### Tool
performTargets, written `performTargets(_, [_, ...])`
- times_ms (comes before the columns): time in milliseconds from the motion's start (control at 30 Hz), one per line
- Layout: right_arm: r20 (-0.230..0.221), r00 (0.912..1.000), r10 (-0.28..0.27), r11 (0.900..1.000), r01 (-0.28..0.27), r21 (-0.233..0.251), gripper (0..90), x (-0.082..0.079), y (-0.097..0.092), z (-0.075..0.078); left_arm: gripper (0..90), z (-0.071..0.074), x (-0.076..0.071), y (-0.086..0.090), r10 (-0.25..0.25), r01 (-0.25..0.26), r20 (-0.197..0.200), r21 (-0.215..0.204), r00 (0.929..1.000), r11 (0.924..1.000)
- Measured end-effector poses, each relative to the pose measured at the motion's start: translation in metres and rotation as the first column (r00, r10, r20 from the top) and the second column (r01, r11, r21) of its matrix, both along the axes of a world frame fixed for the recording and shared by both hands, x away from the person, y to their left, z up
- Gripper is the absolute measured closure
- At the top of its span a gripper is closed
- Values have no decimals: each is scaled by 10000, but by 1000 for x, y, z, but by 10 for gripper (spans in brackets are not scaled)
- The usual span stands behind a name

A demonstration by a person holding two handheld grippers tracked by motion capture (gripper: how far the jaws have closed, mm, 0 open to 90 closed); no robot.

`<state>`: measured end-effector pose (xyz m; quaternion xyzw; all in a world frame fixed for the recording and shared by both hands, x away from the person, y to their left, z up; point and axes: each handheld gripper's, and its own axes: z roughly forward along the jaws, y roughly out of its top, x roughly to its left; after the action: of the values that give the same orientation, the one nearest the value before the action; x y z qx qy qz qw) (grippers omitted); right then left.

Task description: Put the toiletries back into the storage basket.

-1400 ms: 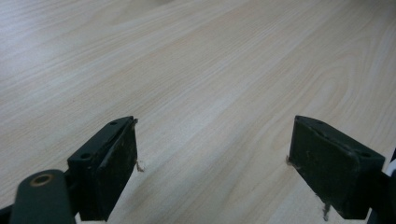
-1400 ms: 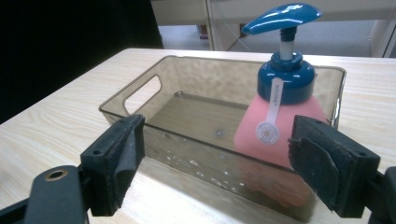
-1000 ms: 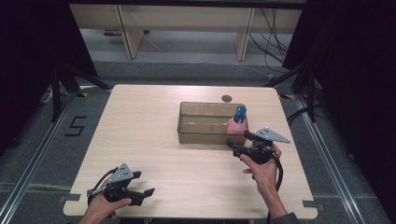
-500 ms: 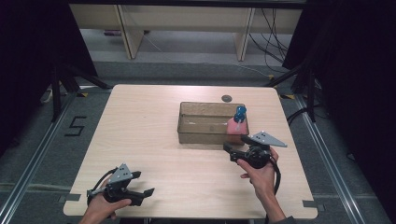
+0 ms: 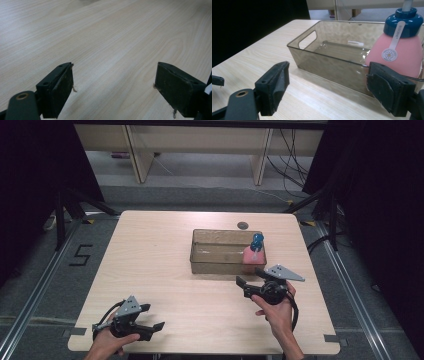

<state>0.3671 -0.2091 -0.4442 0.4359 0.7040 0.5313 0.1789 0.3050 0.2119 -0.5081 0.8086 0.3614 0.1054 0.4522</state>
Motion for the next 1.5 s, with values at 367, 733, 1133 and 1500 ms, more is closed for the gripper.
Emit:
performTargets(367, [-289,9996,30,9999,-26,152,188,-8,5,-1,148,0,0,0,9,-9,14,-2,10000,10000])
performTargets(733, [-152,9995,272,9996,-270,117,187,-13,5,-5,148,0,0,1,27,-27,9,29,10000,10000])
performTargets(1133, [-255,9987,447,9990,-446,36,184,-22,7,-8,148,0,0,0,12,-12,7,-17,10000,10000])
performTargets(1500, [-313,9975,637,9980,-637,14,166,-30,8,-15,148,0,0,-1,-4,4,-19,-32,10000,10000])
